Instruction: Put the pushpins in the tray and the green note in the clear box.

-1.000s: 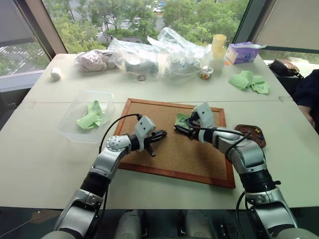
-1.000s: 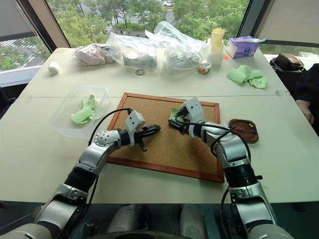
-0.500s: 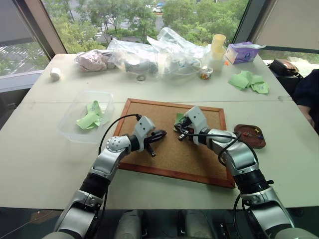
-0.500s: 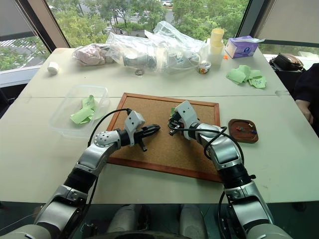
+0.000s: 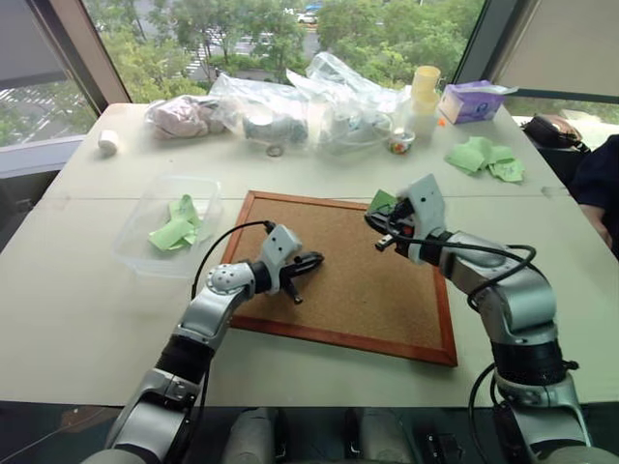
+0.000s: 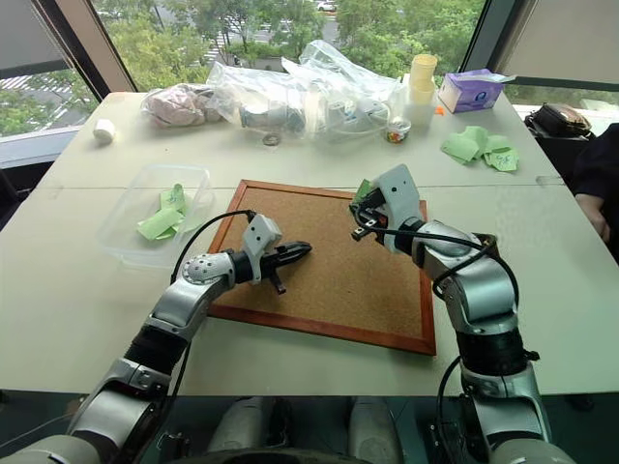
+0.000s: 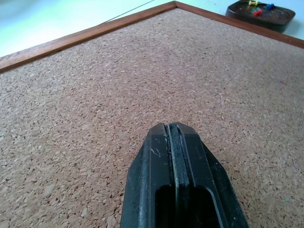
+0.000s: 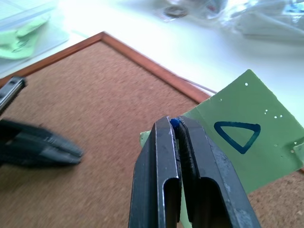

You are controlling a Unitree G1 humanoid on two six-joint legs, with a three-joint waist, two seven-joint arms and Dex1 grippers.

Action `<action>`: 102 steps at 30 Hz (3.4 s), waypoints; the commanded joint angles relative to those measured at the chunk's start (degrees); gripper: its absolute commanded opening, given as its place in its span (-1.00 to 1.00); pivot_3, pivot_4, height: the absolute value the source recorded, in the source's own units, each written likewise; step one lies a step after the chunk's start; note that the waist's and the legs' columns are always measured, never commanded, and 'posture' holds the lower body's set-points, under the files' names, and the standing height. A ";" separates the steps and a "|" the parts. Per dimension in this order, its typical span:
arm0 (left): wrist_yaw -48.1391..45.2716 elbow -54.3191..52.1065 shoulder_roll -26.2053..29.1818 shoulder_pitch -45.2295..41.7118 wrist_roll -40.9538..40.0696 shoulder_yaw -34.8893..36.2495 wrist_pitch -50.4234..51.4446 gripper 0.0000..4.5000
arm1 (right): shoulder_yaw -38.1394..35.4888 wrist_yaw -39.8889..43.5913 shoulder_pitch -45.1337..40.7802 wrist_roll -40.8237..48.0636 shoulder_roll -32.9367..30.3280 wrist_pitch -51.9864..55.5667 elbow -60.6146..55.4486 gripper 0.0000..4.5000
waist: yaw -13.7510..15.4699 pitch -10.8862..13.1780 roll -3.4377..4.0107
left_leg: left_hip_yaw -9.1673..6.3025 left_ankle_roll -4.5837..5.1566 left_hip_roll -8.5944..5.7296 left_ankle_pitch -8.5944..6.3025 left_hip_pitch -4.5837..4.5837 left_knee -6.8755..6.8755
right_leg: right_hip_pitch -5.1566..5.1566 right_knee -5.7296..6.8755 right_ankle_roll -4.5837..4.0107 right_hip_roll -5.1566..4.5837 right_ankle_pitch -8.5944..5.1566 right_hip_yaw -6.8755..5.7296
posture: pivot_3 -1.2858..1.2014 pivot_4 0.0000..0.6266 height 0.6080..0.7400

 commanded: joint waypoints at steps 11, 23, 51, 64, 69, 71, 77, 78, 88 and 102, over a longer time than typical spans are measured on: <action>-7.31 1.95 -1.00 -12.93 -17.45 11.32 23.55 0.72 | 4.19 4.47 1.95 1.86 -7.25 0.40 -10.49 -1.00 | 0.41 0.47 -0.71 | 0.07 -0.42 -0.10 0.28 -0.90 0.05 | -0.84 0.01 0.15 0.10 0.08 -0.02 | 0.03 -0.52 1.00; -3.05 0.43 -7.93 -15.65 -24.29 13.66 36.22 0.98 | 10.05 6.91 1.19 -1.10 -11.17 -3.93 -13.95 -1.00 | 0.33 0.88 -1.29 | 0.03 -0.54 -0.25 0.35 -1.00 0.05 | -0.84 -0.13 0.23 0.14 0.07 -0.09 | 0.03 -0.52 1.00; -3.50 6.12 -5.90 -15.63 -19.87 12.40 28.81 -0.97 | -12.21 2.59 4.17 5.01 -12.06 6.20 -19.84 -1.00 | 1.37 0.88 -1.29 | 0.09 -0.70 -0.28 0.44 -0.93 0.11 | -0.79 0.02 0.22 0.21 0.07 -0.09 | 0.03 -0.52 1.00; -3.30 7.73 -5.72 -16.50 -19.63 13.91 25.30 -0.97 | -32.97 -5.20 17.35 5.68 -7.61 9.56 -9.39 -1.00 | 1.60 0.86 -1.28 | 0.13 -0.70 -0.33 0.44 -0.89 0.13 | -0.70 0.04 0.22 0.23 0.07 -0.09 | 0.03 -0.52 1.00; -3.14 6.48 -5.78 -15.96 -19.39 13.38 25.13 -0.97 | -30.92 -6.11 23.41 2.61 -7.69 4.73 -4.61 -1.00 | 1.49 0.84 -1.24 | 0.16 -0.73 -0.31 0.46 -0.79 0.12 | -0.66 0.09 0.22 0.26 0.07 -0.06 | 0.03 -0.52 1.00; -3.08 6.04 -5.75 -15.70 -18.98 13.04 24.71 -0.97 | -30.53 -6.77 24.36 2.00 -7.15 3.78 -2.79 -1.00 | 1.49 0.84 -1.25 | 0.15 -0.73 -0.31 0.46 -0.74 0.12 | -0.60 0.09 0.22 0.27 0.07 -0.05 | 0.03 -0.52 1.00; -3.07 4.77 -5.81 -15.10 -18.91 13.19 25.04 -0.97 | -28.80 -7.39 26.15 0.19 -6.70 -0.32 1.77 -1.00 | 1.51 0.83 -1.23 | 0.15 -0.74 -0.31 0.47 -0.70 0.13 | -0.55 0.09 0.22 0.27 0.07 -0.04 | 0.03 -0.52 1.00; -3.05 4.70 -5.81 -15.04 -18.87 13.20 25.05 -0.97 | -28.56 -7.35 26.31 0.11 -6.60 -0.87 2.28 -1.00 | 1.50 0.83 -1.23 | 0.15 -0.74 -0.31 0.47 -0.70 0.13 | -0.55 0.09 0.22 0.27 0.07 -0.04 | 0.03 -0.52 1.00; -2.44 2.83 -5.06 -14.25 -18.89 13.53 25.49 -1.00 | -28.63 -7.30 26.48 0.85 -6.92 -4.22 2.08 0.31 | 1.57 0.83 -1.22 | 0.12 -0.75 -0.31 0.47 -0.59 0.14 | -0.40 0.08 0.22 0.27 0.06 -0.04 | 0.03 -0.52 1.00; 5.59 -5.39 -2.62 -16.24 -20.25 20.20 23.97 -1.00 | -25.42 -0.08 17.71 14.61 -9.31 1.64 -10.12 0.31 | 1.29 0.83 -1.21 | 0.01 -0.77 -0.22 0.48 -0.53 0.15 | -0.35 0.11 0.22 0.35 0.06 -0.04 | 0.03 -0.52 1.00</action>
